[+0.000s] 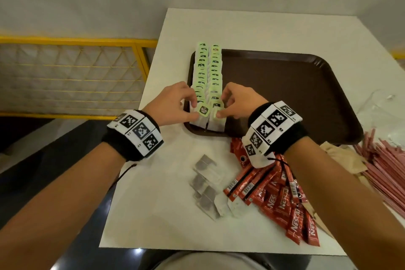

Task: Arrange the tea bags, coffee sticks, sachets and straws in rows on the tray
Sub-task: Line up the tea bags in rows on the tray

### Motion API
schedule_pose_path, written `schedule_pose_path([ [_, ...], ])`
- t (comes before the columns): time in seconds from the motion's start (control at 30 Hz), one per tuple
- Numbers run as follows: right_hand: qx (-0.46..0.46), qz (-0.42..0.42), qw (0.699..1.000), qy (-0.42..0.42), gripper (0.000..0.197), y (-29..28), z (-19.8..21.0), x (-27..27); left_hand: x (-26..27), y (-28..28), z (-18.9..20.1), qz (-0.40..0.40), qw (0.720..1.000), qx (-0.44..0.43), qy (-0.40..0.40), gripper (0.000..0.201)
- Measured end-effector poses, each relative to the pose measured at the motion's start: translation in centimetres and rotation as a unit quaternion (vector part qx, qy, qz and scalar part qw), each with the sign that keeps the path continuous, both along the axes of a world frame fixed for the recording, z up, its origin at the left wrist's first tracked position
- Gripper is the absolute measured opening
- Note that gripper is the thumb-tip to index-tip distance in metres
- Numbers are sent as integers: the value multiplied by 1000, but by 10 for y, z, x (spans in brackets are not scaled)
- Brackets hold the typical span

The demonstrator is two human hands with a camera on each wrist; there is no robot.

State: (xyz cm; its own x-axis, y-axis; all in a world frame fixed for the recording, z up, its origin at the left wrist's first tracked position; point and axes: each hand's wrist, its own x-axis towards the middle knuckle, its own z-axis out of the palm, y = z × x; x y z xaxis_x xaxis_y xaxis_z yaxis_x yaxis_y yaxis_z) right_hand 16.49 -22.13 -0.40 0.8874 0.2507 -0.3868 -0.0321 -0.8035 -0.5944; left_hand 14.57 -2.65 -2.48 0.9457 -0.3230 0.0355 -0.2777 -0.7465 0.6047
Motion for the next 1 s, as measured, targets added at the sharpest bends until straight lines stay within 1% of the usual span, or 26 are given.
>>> schedule_pose_path([
  [0.07,-16,-5,999,27,47,1,1,-3,1,-1,-2,-59,998,19,-2,29],
  [0.13,-28,-11,998,48,44,3,0,-6,3,-4,-6,-112,992,60,-2,41],
  [0.2,-30,-16,998,61,39,6,-3,-7,4,-6,-10,-129,984,119,10,44],
  [0.27,-22,-21,998,60,37,9,-5,-7,5,-6,-12,-120,980,157,13,44],
  [0.33,-19,-23,998,48,35,12,-7,-6,4,-6,-11,-108,979,175,6,45],
  [0.47,-69,-2,997,-15,33,16,-4,-7,2,-7,-7,-91,973,212,-13,43],
  [0.57,-72,21,997,0,42,19,-3,-8,1,-10,-6,-89,971,223,-20,42],
  [0.63,-83,32,996,9,44,20,-3,-7,1,-12,-5,-88,968,236,-16,41],
  [0.73,-79,21,997,7,37,18,-4,-5,2,-13,-4,-85,967,241,-12,42],
  [0.9,-70,13,997,6,37,16,-6,-1,1,-14,-4,-76,966,247,-12,43],
  [1.0,-64,7,998,-9,31,16,-8,1,-1,-17,-3,-72,965,250,-7,43],
])
